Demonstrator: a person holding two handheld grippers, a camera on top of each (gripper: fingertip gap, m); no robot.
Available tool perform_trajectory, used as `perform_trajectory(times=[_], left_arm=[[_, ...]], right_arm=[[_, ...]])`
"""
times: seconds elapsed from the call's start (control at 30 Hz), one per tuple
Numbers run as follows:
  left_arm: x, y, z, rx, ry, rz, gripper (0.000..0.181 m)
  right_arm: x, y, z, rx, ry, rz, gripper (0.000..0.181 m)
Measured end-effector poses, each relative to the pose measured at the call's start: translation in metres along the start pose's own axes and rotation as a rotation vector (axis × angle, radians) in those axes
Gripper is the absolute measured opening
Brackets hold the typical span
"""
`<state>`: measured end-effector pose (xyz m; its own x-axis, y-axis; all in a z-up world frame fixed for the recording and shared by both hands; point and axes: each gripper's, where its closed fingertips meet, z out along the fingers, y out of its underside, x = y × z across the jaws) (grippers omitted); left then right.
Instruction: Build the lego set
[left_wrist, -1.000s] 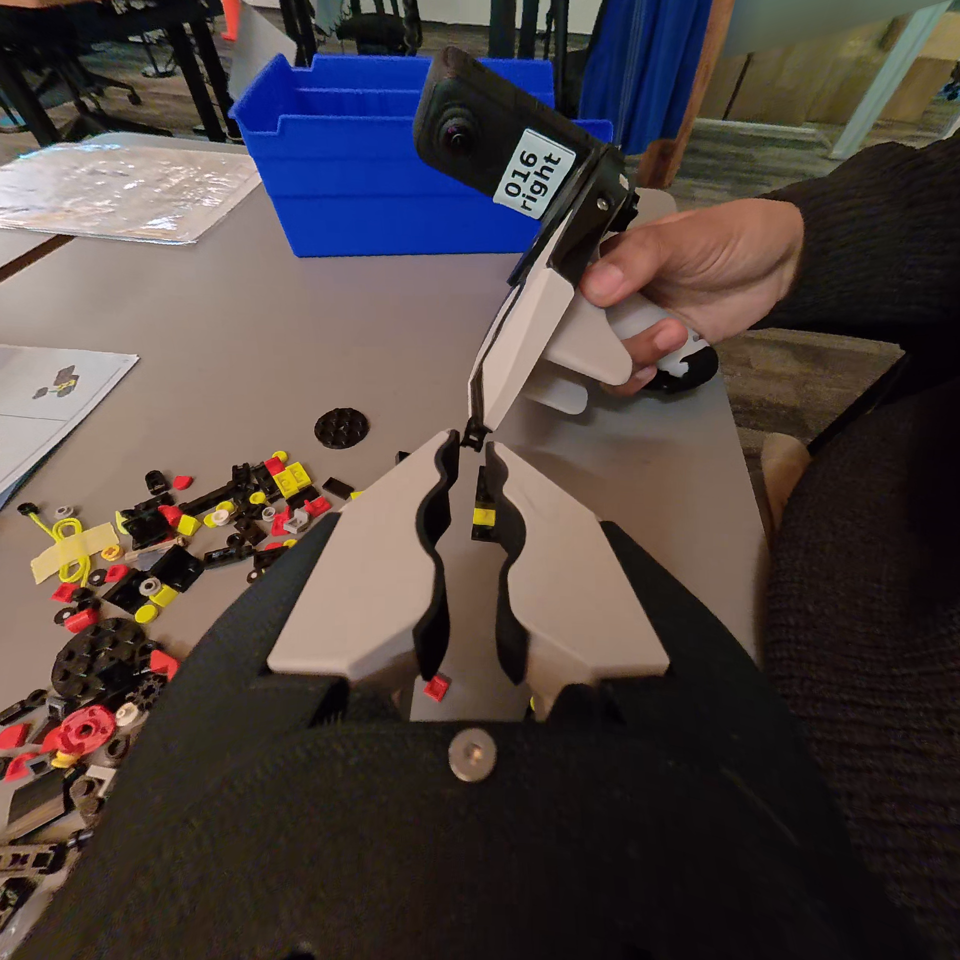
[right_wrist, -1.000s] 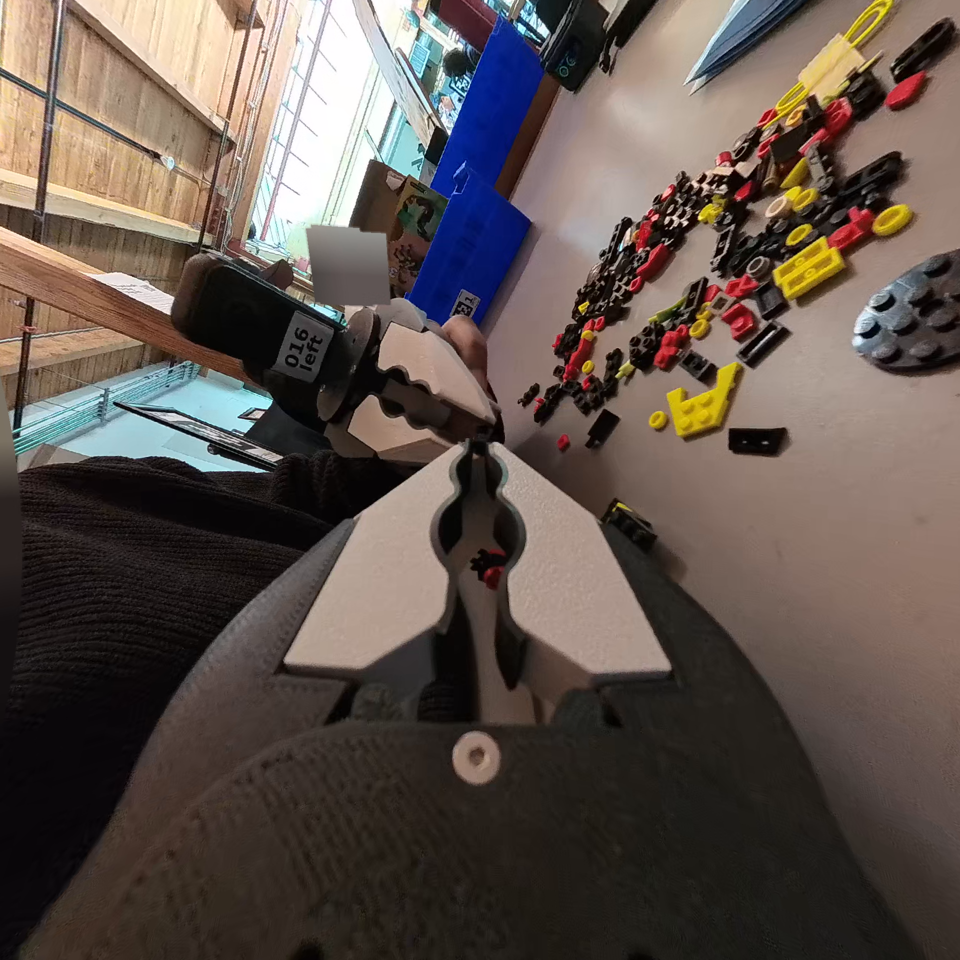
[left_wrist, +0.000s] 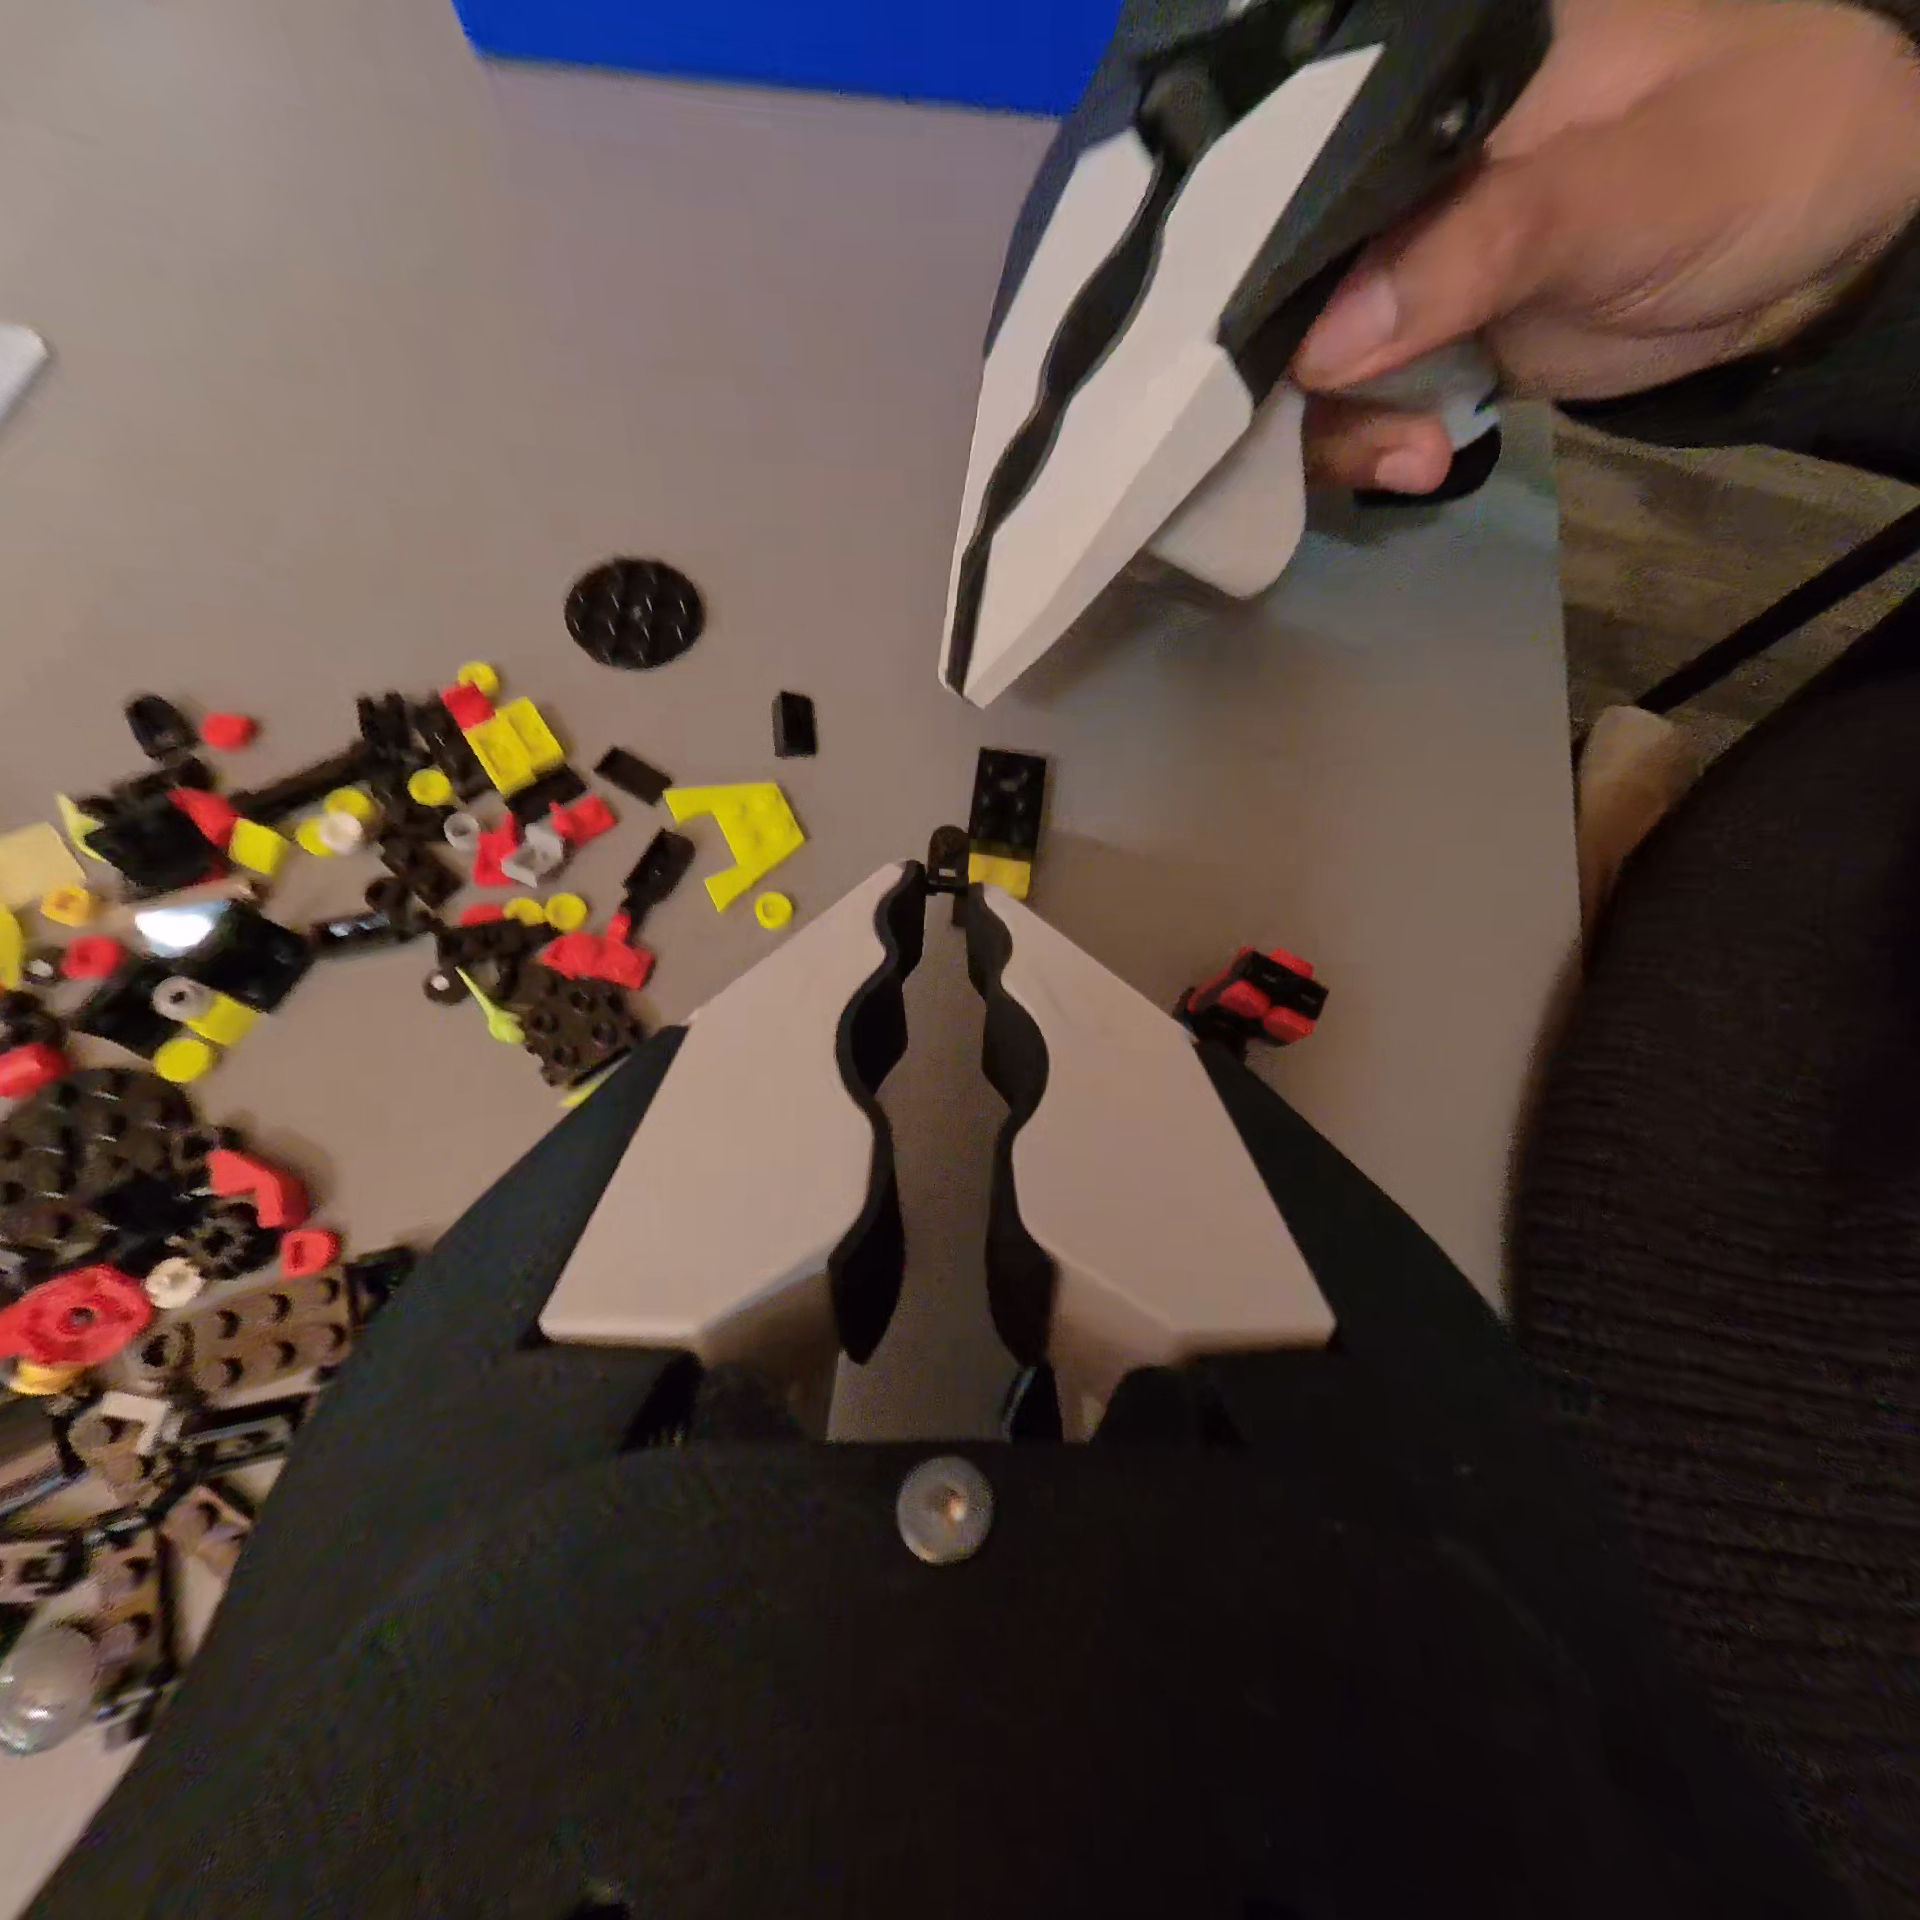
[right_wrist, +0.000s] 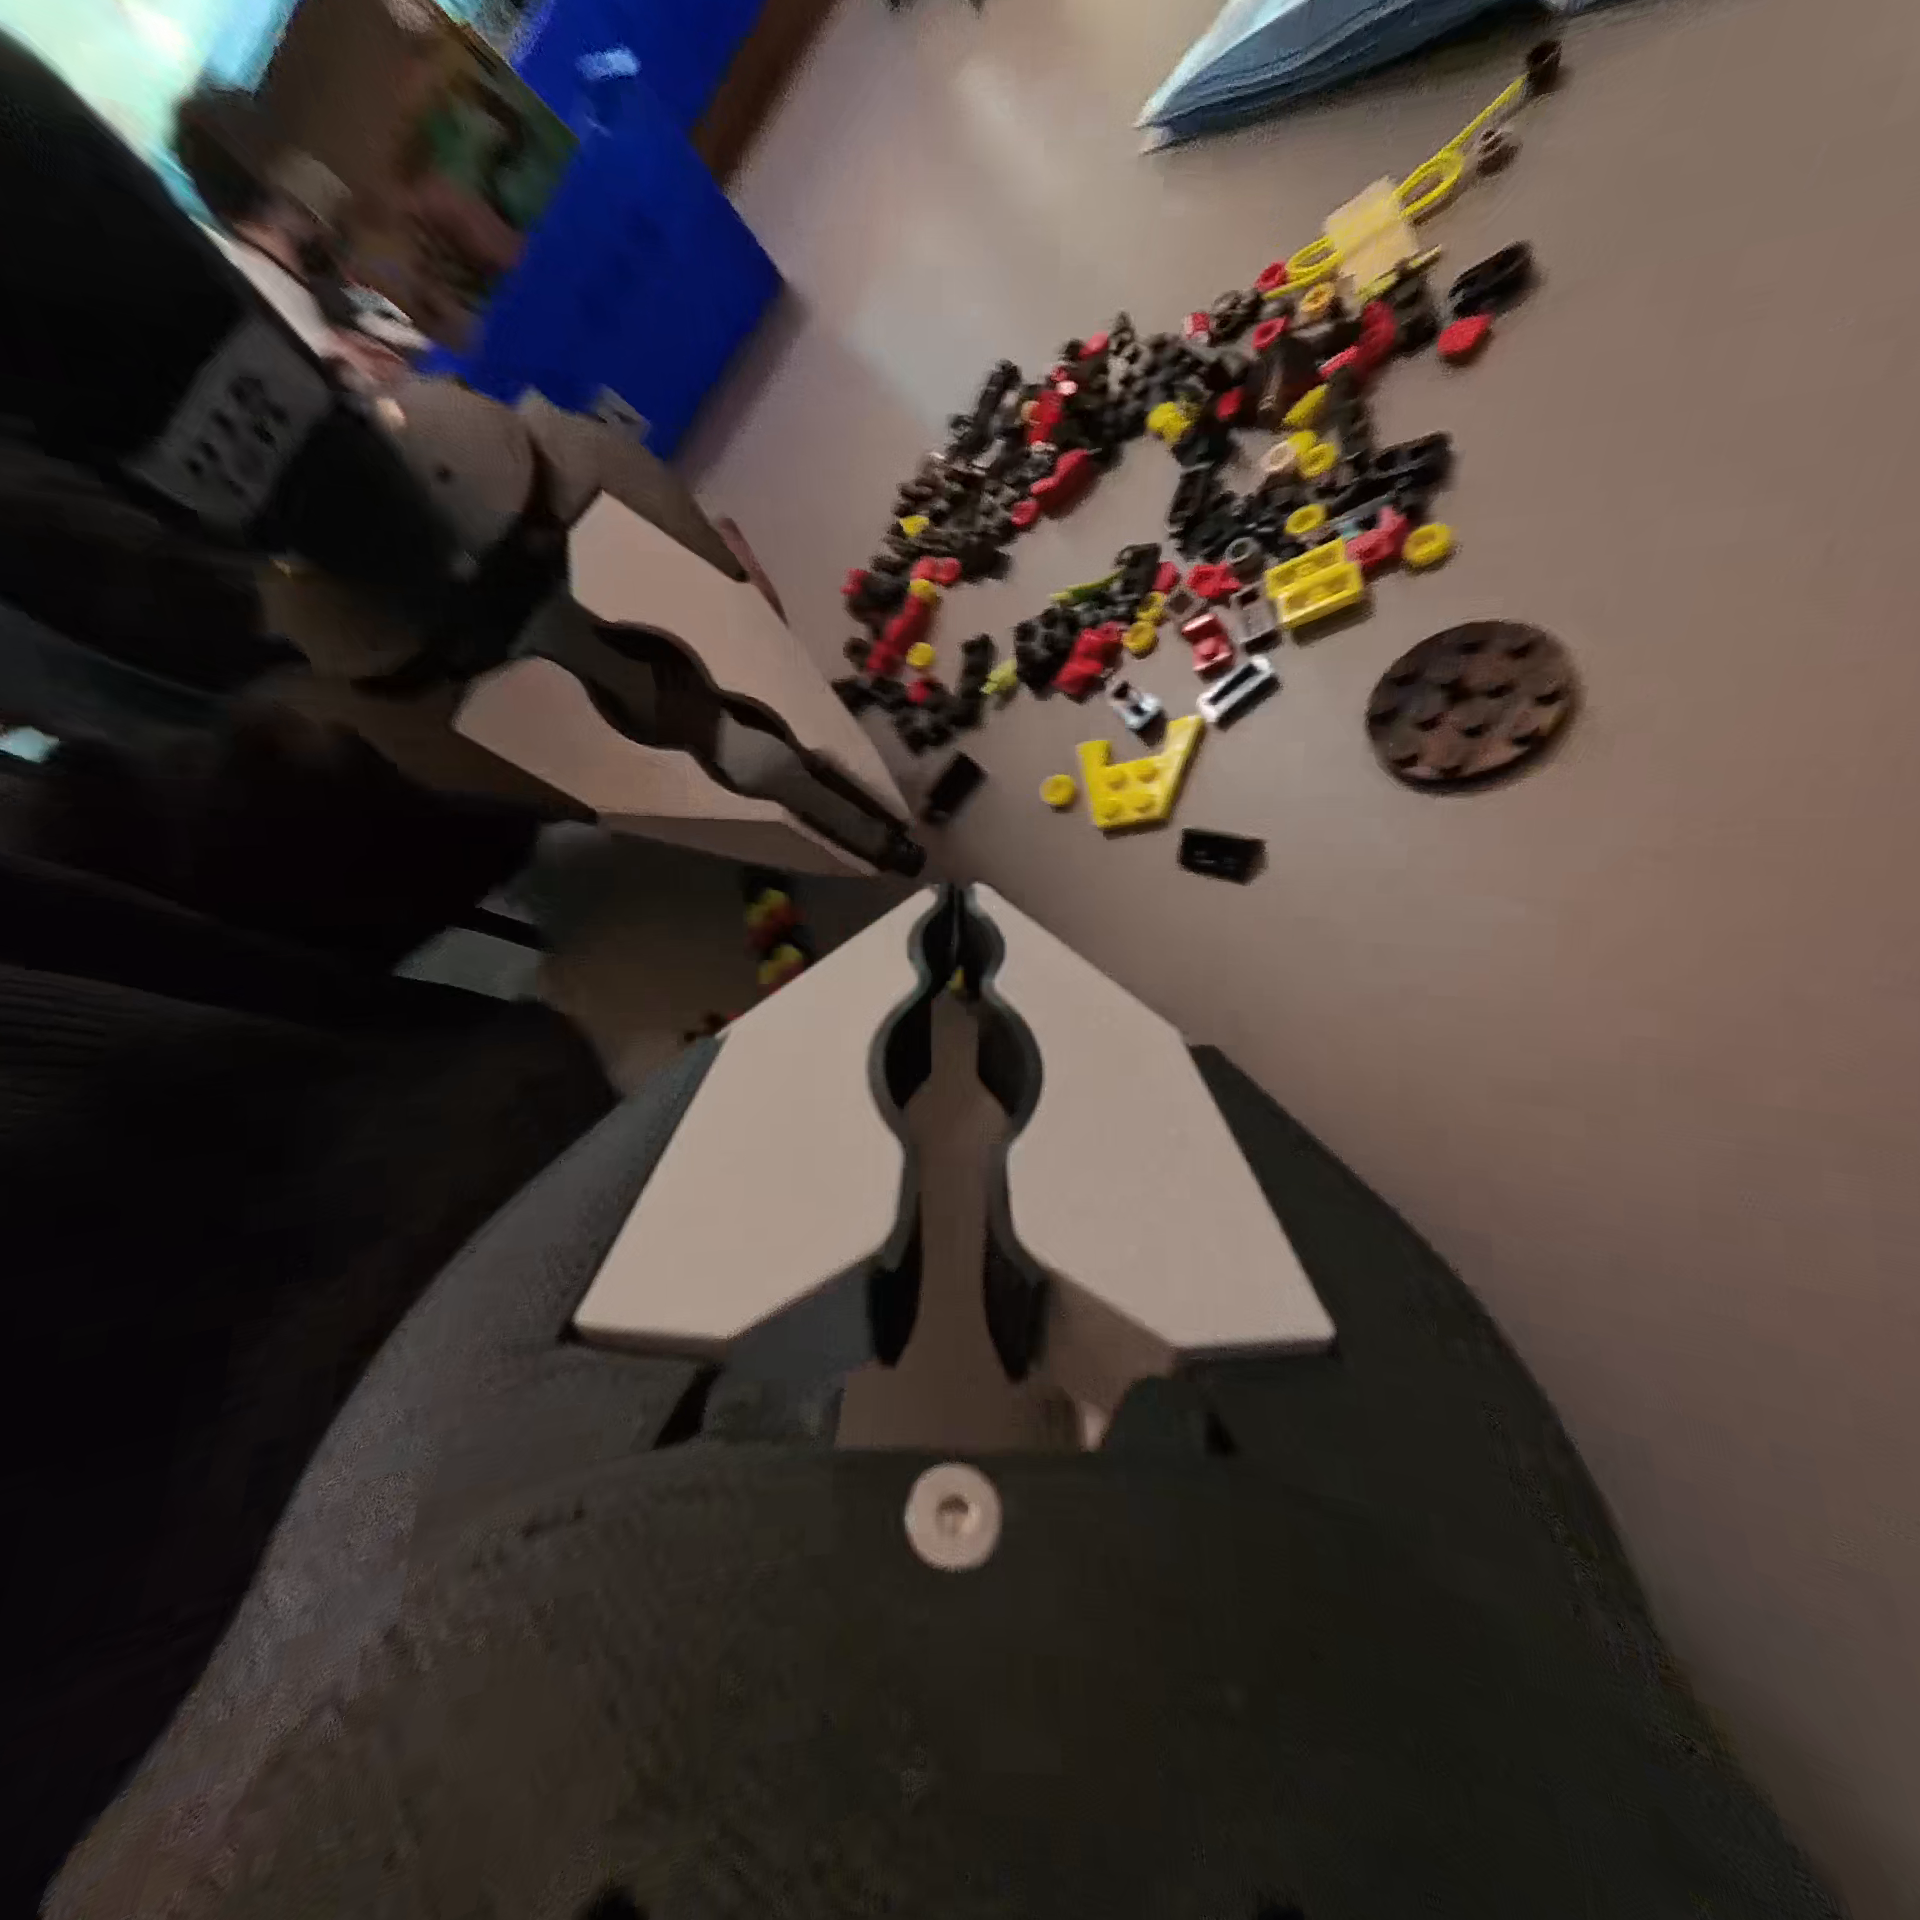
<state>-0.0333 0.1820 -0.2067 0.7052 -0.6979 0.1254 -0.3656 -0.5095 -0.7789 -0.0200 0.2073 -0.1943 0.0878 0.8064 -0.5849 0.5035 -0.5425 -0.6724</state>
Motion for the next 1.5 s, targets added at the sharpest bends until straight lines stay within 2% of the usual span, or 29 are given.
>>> perform_trajectory(times=[0.03, 0.13, 0.3, 0.4, 0.47, 0.57, 1.0, 1.5], left_arm=[[0.001, 0.005, 0.003, -0.029, 0.011, -0.022, 0.004], [0.002, 0.017, 0.008, -0.103, 0.022, -0.053, 0.005], [0.006, 0.020, 0.012, -0.144, 0.029, -0.065, 0.005], [0.007, 0.021, 0.015, -0.159, 0.030, -0.066, 0.005], [0.006, 0.020, 0.015, -0.159, 0.025, -0.073, 0.005], [0.004, 0.020, 0.015, -0.162, 0.017, -0.086, 0.005], [0.004, 0.023, 0.017, -0.176, 0.022, -0.100, 0.005], [0.004, 0.019, 0.017, -0.144, 0.029, -0.113, 0.005]], right_arm=[[0.002, 0.002, 0.001, -0.019, 0.036, -0.046, 0.000], [0.004, 0.013, 0.008, -0.099, 0.100, -0.146, 0.004], [0.000, 0.024, 0.019, -0.190, 0.169, -0.338, 0.012], [-0.002, 0.023, 0.021, -0.198, 0.201, -0.437, 0.010], [0.001, 0.022, 0.021, -0.200, 0.246, -0.495, 0.000], [0.002, 0.021, 0.023, -0.208, 0.287, -0.560, 0.000], [-0.004, 0.026, 0.034, -0.250, 0.269, -0.586, 0.000], [-0.004, 0.028, 0.032, -0.277, 0.291, -0.578, 0.000]])
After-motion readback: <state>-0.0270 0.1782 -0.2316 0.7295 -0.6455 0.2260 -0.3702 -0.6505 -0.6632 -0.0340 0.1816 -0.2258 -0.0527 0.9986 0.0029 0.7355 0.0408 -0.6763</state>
